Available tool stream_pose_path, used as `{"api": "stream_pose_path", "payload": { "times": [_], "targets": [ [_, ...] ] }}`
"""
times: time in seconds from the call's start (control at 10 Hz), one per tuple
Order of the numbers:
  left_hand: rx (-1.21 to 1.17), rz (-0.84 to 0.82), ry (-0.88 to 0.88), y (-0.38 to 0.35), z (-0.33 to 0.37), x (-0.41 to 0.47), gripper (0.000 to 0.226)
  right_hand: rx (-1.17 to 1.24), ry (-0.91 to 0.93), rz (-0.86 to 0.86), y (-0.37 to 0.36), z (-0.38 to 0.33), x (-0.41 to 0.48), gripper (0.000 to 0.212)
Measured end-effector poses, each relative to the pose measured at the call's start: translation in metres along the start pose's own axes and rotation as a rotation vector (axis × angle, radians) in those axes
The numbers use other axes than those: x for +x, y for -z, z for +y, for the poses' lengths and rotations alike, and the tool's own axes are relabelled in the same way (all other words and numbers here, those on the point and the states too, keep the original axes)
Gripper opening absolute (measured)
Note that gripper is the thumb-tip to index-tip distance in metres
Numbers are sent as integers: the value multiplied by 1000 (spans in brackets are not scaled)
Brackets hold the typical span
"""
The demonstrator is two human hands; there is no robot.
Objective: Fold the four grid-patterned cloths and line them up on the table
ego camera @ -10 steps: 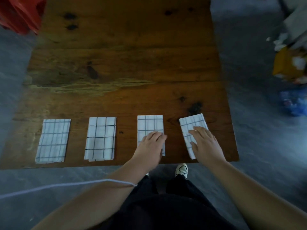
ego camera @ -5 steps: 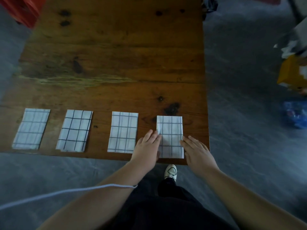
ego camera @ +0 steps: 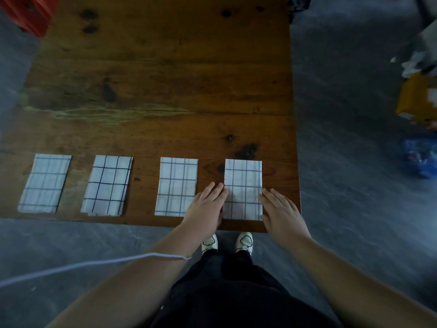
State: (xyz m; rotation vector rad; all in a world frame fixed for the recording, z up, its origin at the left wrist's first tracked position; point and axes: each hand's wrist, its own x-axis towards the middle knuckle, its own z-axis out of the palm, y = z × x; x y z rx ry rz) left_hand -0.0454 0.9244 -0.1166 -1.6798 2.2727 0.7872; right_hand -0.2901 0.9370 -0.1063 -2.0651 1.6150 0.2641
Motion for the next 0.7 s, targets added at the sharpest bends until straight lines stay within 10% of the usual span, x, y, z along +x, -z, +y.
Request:
{"api": "stream_pose_path", "payload": {
  "times": [0.7],
  "targets": [
    [-84,17,35,40,8,-4,72,18,-63,-5,35,-19,5,58]
  ]
}}
